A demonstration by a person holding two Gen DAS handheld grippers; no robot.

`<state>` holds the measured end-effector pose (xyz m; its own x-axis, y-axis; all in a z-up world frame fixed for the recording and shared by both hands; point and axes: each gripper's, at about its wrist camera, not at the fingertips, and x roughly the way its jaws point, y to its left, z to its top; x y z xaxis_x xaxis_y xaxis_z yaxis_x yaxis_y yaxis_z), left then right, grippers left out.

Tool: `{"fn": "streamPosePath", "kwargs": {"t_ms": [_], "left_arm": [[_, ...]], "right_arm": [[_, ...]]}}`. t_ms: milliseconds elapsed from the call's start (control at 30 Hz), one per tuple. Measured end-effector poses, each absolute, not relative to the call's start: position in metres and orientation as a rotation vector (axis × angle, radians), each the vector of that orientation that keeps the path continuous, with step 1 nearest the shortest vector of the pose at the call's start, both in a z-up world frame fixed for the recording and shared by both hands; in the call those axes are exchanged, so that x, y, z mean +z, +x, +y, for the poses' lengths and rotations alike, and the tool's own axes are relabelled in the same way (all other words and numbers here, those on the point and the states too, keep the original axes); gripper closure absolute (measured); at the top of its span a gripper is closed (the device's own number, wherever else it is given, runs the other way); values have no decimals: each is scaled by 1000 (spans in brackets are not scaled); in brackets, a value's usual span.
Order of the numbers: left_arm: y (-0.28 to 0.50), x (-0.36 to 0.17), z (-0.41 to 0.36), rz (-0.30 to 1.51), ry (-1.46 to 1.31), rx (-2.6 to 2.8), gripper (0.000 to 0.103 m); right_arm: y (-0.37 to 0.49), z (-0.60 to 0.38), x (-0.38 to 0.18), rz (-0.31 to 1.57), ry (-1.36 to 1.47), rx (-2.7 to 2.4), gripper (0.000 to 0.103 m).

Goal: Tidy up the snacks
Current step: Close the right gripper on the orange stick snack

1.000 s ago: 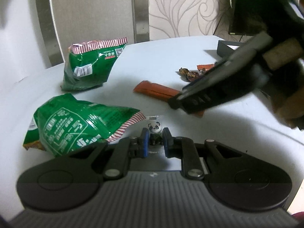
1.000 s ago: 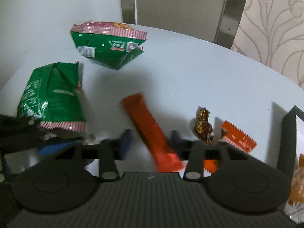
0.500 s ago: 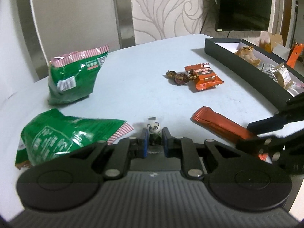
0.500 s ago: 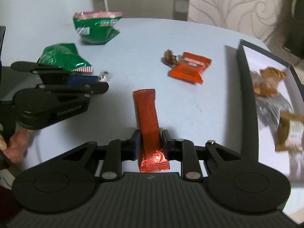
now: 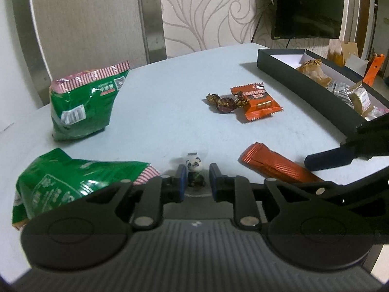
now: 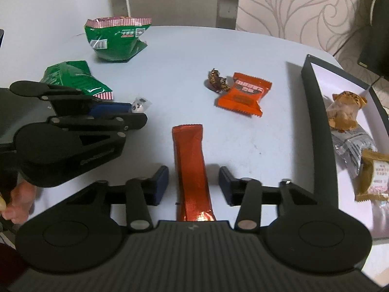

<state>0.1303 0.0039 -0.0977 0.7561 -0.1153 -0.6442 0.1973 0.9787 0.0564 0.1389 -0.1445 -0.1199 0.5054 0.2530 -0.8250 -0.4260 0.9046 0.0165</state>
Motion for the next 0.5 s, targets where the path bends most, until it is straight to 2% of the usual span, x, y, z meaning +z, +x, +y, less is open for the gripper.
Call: {"fn": "streamPosePath", "kwargs": {"t_ms": [100, 133, 167, 400, 500], "left_arm": [[132, -98, 3, 695, 118, -162, 58], [133, -99, 3, 698, 114, -154, 47], [133, -99, 4, 700, 112, -148, 41], [134, -100, 4, 704, 105, -158, 39], [133, -99, 4, 704, 103, -174, 42]], "right_arm": [[138, -144, -119, 958, -199, 407, 57], [138, -144, -119, 958, -197, 404, 57], [137, -144, -119, 957, -195, 401, 57], [137, -144, -120, 952, -190, 384, 57], [136, -143, -120, 949, -192, 378, 57]]}}
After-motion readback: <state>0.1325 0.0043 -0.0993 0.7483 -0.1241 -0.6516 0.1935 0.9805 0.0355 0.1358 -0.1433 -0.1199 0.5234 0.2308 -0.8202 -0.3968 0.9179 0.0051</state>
